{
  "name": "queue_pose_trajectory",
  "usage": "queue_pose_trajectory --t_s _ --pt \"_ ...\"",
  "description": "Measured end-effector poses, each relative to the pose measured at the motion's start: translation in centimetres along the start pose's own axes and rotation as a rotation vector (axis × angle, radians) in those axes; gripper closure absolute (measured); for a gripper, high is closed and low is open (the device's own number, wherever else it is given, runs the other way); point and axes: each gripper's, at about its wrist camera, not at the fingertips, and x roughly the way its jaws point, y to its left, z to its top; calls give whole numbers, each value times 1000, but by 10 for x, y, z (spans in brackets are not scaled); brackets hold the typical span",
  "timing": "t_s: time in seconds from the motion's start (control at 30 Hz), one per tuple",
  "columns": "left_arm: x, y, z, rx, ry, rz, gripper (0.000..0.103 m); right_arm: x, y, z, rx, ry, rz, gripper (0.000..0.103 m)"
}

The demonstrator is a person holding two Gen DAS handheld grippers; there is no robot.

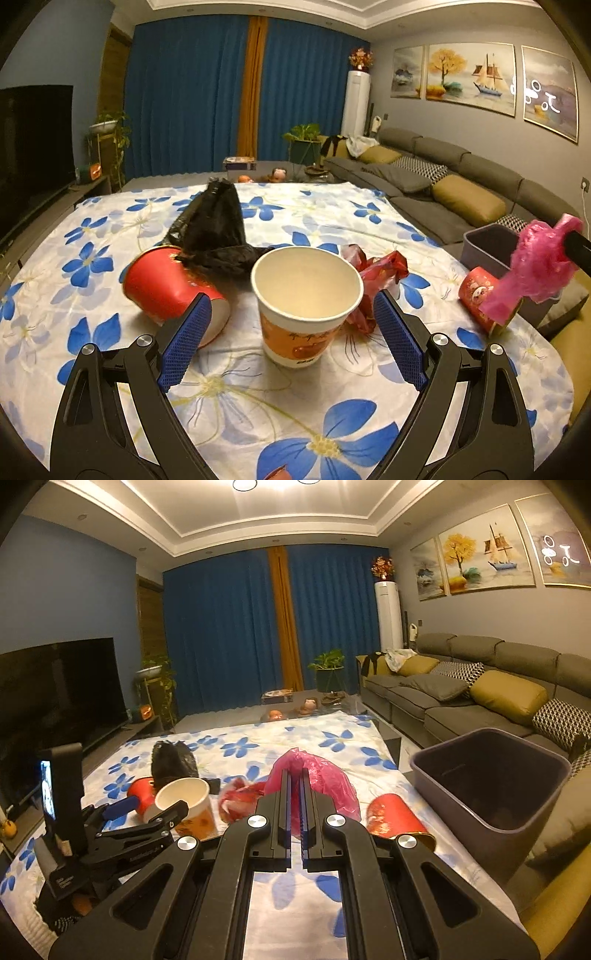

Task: Collect trash
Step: 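Grasp the upright white paper cup with the left tool while the right tool holds the pink bag, then carry the paper cup and pink bag over the gray bin with both tools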

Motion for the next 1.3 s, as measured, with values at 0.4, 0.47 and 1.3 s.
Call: queue_pose_trajectory --t_s 0.4,0.47,1.3 --pt "23 -3 4 -18 52 9 31 2 -9 -5 12 13 1 98" --pt "26 -3 4 -20 71 6 40 2 -11 -5 12 13 1 98" --pt "-38 -21 16 -15 -11 -43 44 -10 -24 -5 16 5 -5 98"
